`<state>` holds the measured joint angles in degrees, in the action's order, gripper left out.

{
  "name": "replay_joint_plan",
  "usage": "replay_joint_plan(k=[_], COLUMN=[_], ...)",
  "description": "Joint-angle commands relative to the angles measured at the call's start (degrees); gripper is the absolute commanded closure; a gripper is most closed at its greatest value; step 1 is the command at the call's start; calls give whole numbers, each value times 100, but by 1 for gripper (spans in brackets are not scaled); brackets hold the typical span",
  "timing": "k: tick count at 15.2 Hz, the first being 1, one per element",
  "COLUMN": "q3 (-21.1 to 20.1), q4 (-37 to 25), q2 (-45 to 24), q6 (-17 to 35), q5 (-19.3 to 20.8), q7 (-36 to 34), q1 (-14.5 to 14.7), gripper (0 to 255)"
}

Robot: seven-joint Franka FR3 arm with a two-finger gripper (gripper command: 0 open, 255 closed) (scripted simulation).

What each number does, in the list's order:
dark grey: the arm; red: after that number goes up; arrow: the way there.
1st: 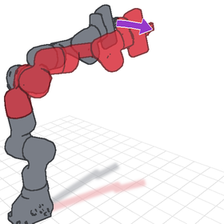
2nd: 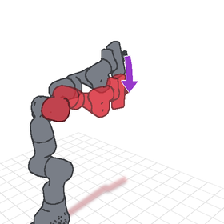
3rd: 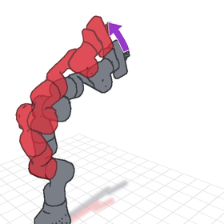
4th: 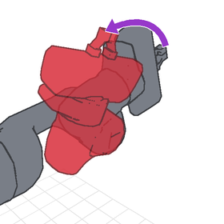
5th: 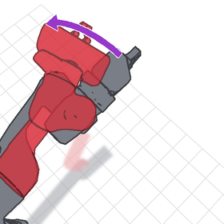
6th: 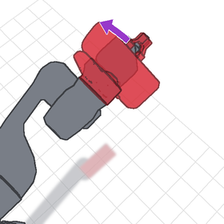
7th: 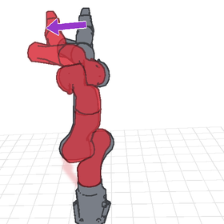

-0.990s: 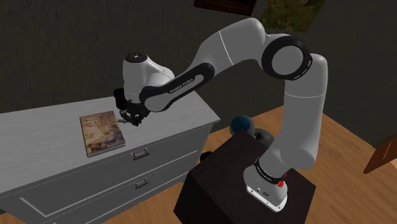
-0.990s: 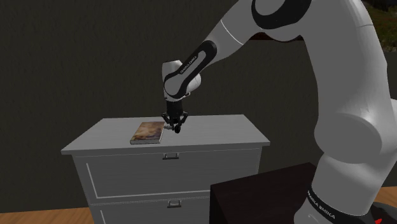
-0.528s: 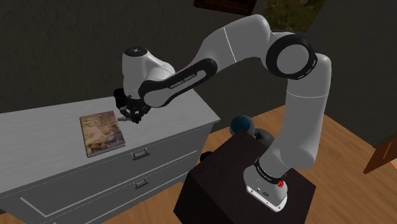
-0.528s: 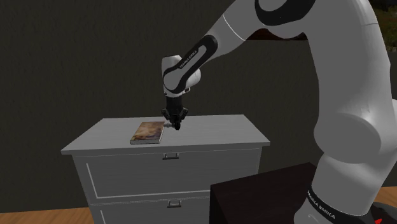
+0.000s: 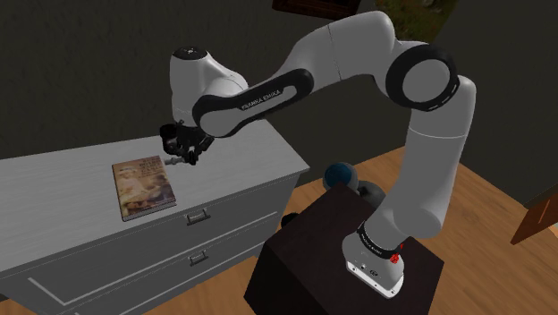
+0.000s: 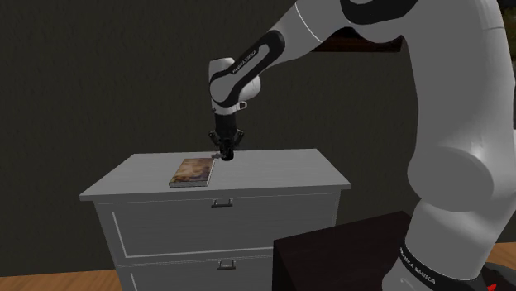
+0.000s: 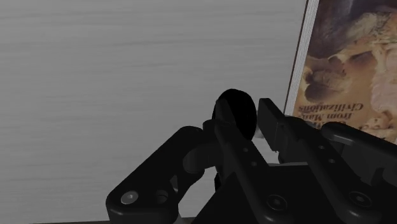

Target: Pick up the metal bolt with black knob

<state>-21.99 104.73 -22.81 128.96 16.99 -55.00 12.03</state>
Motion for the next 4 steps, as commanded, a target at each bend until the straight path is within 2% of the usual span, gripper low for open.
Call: replay_joint_plan(k=[1,4], q3=[-26,-39], q4=[-37,-67], q2=[87,131], q6=[-117,-187], q5=[-54,-83], q7=[41,64], q1=[-17,-25], gripper=[255,255])
